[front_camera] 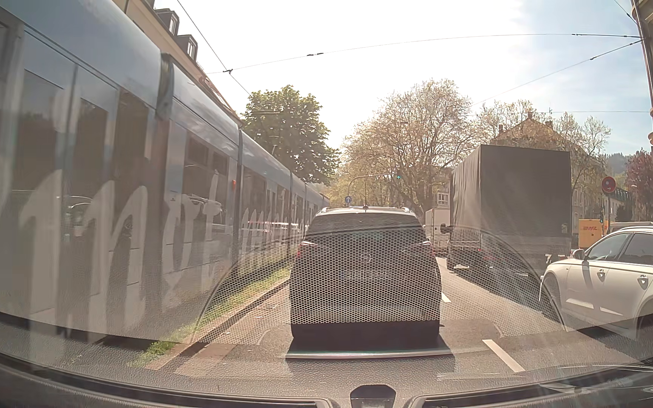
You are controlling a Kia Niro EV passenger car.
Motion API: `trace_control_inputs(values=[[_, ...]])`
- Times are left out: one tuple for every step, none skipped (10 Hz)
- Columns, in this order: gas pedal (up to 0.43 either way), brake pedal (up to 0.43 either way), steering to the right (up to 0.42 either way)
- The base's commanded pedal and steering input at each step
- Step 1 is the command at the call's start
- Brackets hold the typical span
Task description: Follow the waypoints while adhering to traffic rules and regulations
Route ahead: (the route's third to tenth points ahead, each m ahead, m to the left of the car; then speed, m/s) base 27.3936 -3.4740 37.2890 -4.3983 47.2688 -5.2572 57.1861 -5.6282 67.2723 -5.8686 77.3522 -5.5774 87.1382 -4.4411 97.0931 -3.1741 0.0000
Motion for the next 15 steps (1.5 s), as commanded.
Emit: trace_control_inputs(values=[[0.0,0.0,0.055],[0.0,0.0,0.055],[0.0,0.0,0.055],[0.02,0.0,0.055],[0.067,0.0,0.055],[0.087,0.0,0.055],[0.11,0.0,0.056],[0.11,0.0,0.056],[0.118,0.0,0.056],[0.138,0.0,0.056],[0.15,0.0,0.056],[0.15,0.0,0.056],[0.15,0.0,0.056],[0.15,0.0,0.056],[0.15,0.0,0.056]])
